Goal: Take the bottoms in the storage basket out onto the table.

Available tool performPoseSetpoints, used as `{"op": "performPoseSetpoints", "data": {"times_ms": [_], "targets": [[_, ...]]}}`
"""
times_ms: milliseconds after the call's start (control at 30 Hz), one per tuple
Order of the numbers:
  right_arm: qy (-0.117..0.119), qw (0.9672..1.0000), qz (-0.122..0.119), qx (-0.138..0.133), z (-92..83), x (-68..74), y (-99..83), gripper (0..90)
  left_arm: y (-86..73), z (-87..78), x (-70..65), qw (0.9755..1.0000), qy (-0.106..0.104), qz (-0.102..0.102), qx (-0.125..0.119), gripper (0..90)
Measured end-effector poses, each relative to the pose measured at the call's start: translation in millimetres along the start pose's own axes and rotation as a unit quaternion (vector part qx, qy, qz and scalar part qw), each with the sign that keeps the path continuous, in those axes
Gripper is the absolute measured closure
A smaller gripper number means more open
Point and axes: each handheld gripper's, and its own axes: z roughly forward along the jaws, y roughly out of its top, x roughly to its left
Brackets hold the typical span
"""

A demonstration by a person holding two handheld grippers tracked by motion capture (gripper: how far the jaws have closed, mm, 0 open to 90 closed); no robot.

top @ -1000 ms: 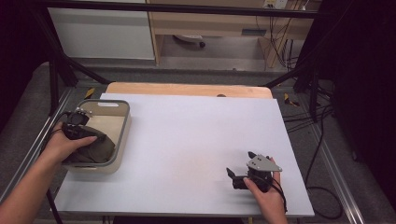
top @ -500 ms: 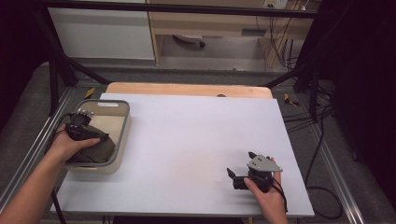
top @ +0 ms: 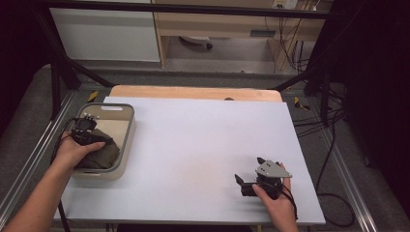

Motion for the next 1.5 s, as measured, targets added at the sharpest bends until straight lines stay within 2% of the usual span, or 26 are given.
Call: {"op": "performPoseSetpoints", "data": {"times_ms": [167, 267, 433, 533, 567, 600, 633, 733, 767, 867, 1033, 1067, 1100, 1200, 1267, 1300, 1333, 1367, 1500], "targets": [[0.0, 1.0, 0.0, 0.0, -0.4, -0.3, 0.0, 1.8, 1.8, -5.0, -5.6, 0.9998, 0.015, 0.002, -0.01, 42.2], [0.0, 1.0, 0.0, 0.001, -0.6, -0.9, -0.1, 1.8, 1.5, -7.0, -6.3, 0.9998, 0.015, 0.002, -0.014, 51.4], [-0.001, 1.0, 0.0, 0.001, -0.8, -1.0, 0.0, 1.8, 1.7, -14.4, -5.4, 0.9996, 0.004, 0.006, -0.027, 62.9], [-0.001, 1.0, 0.001, 0.001, -0.7, -1.1, 0.0, 1.8, 0.7, -17.1, -4.0, 0.9993, 0.0, 0.002, -0.038, 66.3], [-0.001, 1.0, 0.001, 0.001, -0.4, -1.2, 0.0, 1.8, 0.3, -21.8, -0.6, 0.9987, -0.006, -0.002, -0.051, 67.2], [-0.001, 1.0, 0.001, 0.001, -0.4, -1.2, 0.0, 1.8, 0.3, -21.8, -0.6, 0.9987, -0.006, -0.002, -0.051, 67.7], [-0.001, 1.0, 0.0, 0.002, -0.3, -0.9, 0.1, 1.8, 0.1, -28.9, 4.1, 0.9968, -0.015, -0.011, -0.078, 68.5], [-0.001, 1.0, 0.001, 0.001, -0.2, -0.8, 0.2, 1.8, 0.8, -34.8, 7.7, 0.9954, -0.018, -0.021, -0.092, 69.9], [-0.001, 1.0, 0.0, 0.002, -0.1, -0.9, 0.2, 1.8, 2.0, -41.7, 11.1, 0.993, -0.024, -0.031, -0.112, 70.3], [-0.001, 1.0, -0.001, 0.002, 0.0, -0.8, 0.3, 1.8, 4.1, -53.2, 16.2, 0.9875, -0.044, -0.054, -0.141, 70.9], [-0.001, 1.0, -0.001, 0.001, -0.1, -0.9, 0.3, 1.8, 7.6, -69.4, 19.4, 0.9795, -0.057, -0.069, -0.18, 71.9], [-0.001, 1.0, -0.001, 0.001, -0.1, -1.0, 0.2, 1.8, 7.6, -69.4, 19.4, 0.9795, -0.057, -0.069, -0.18, 72.0], [-0.001, 1.0, -0.001, 0.001, -0.2, -1.0, 0.3, 1.8, 9.5, -74.1, 19.5, 0.9779, -0.059, -0.068, -0.189, 72.1], [-0.001, 1.0, -0.001, 0.001, -0.1, -1.0, 0.3, 1.8, 12.9, -80.6, 17.8, 0.9755, -0.061, -0.065, -0.201, 72.5], [-0.001, 1.0, -0.001, 0.001, -0.1, -1.0, 0.3, 1.8, 13.6, -81.8, 17.6, 0.9751, -0.061, -0.063, -0.204, 72.7], [-0.001, 1.0, 0.0, 0.001, -0.1, -1.0, 0.3, 1.8, 14.7, -84.8, 16.8, 0.9728, -0.063, -0.065, -0.213, 72.9], [-0.001, 1.0, -0.001, 0.001, -0.1, -1.2, 0.3, 1.8, 14.7, -84.8, 16.8, 0.9728, -0.063, -0.065, -0.213, 73.0], [-0.001, 1.0, -0.001, 0.001, -0.1, -1.2, 0.3, 1.8, 15.4, -87.3, 16.3, 0.9708, -0.065, -0.065, -0.221, 73.1], [-0.001, 1.0, -0.001, 0.001, -0.1, -1.2, 0.2, 1.8, 16.5, -90.9, 15.9, 0.9682, -0.072, -0.07, -0.229, 73.2]]}}
